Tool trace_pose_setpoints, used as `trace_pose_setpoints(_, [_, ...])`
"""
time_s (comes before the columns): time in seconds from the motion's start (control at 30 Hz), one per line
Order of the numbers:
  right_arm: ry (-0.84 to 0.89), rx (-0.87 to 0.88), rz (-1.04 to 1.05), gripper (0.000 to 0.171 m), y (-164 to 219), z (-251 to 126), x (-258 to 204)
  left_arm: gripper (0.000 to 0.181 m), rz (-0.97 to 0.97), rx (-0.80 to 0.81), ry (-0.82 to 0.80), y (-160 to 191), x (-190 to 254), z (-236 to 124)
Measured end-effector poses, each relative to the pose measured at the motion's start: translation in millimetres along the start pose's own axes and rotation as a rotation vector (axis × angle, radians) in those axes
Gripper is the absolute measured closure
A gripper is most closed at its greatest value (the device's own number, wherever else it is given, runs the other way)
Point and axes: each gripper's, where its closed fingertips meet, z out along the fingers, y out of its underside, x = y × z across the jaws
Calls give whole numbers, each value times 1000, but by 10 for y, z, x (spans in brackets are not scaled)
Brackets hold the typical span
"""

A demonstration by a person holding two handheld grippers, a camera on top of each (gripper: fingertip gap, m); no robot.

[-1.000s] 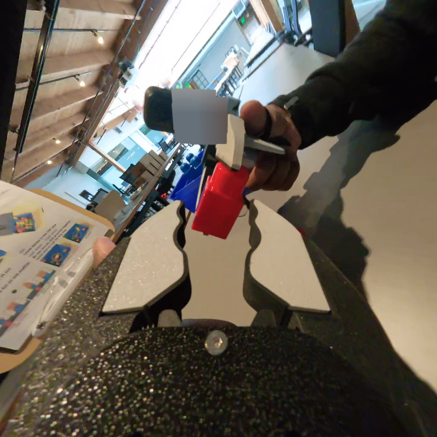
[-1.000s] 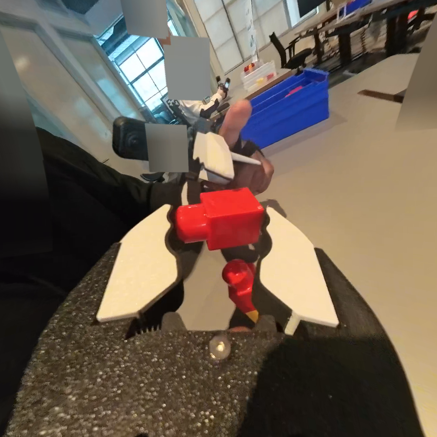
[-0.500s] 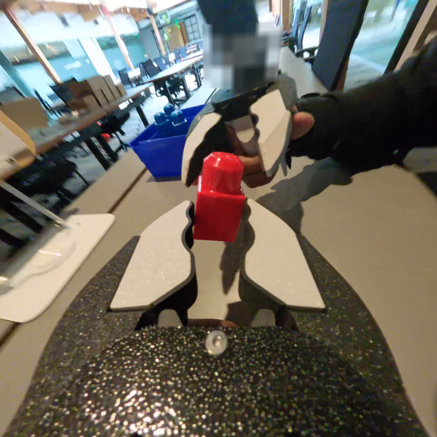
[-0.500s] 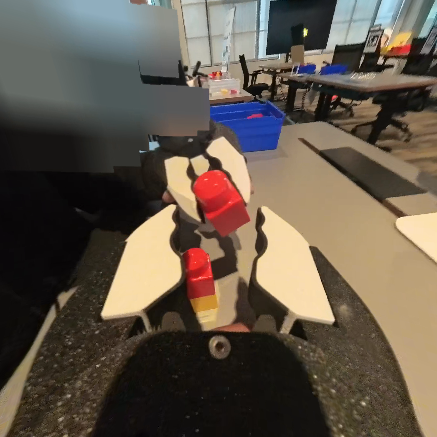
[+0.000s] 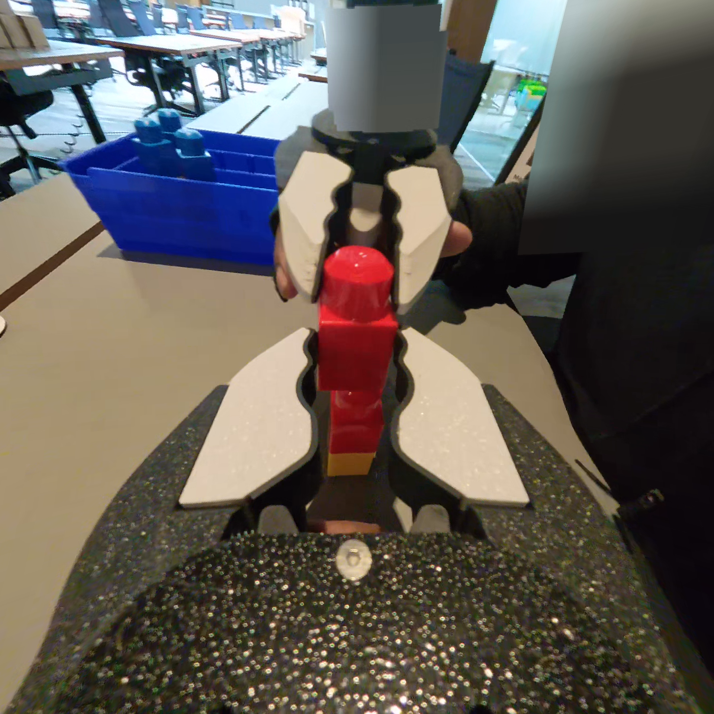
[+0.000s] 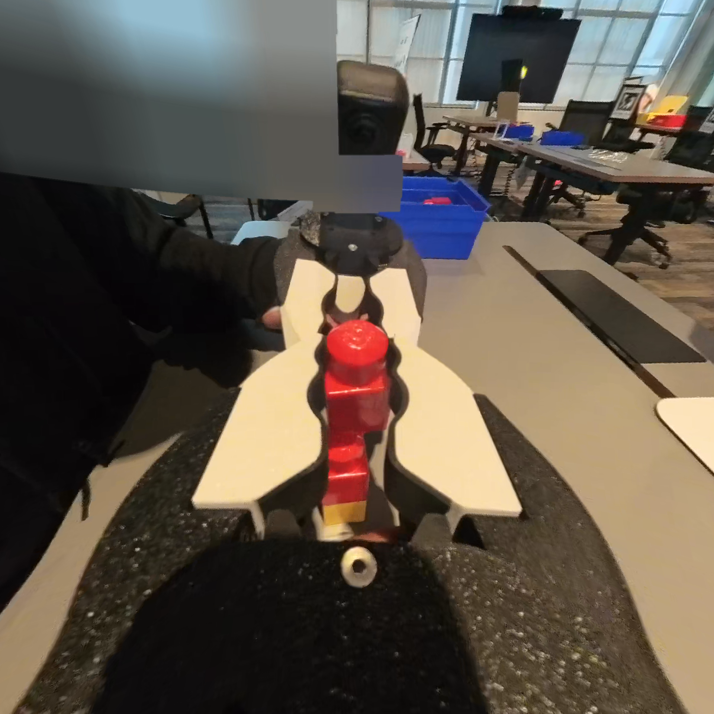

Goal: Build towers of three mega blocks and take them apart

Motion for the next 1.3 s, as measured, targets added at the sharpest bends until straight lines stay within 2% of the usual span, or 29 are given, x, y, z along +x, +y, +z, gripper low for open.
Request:
trace_pose_setpoints(0.1, [7,-35,32,142,20,-12,26,143,12,-21,-7,46,-15,-31])
trace_pose_setpoints(0.23, [-17,-26,161,142,-28,-82,58,137,-1,-23,-39,83,-143,-254])
trace_pose_setpoints(0.43, [-14,-98,166,142,171,-9,-10,141,-119,40,-136,157,-464,-466])
trace_pose_setpoints(0.7, [42,-176,110,142,350,32,-31,143,-118,-35,-111,346,-433,-354])
trace_pose_setpoints(0.97, [40,-161,96,141,366,31,-66,141,-45,-186,47,632,-102,-120])
trace_pose_setpoints(1.13, [48,-160,89,141,386,50,-65,137,1,-210,126,684,85,-31])
trace_pose_setpoints(1.3, [60,-117,98,141,392,40,-64,133,37,-254,92,786,82,112])
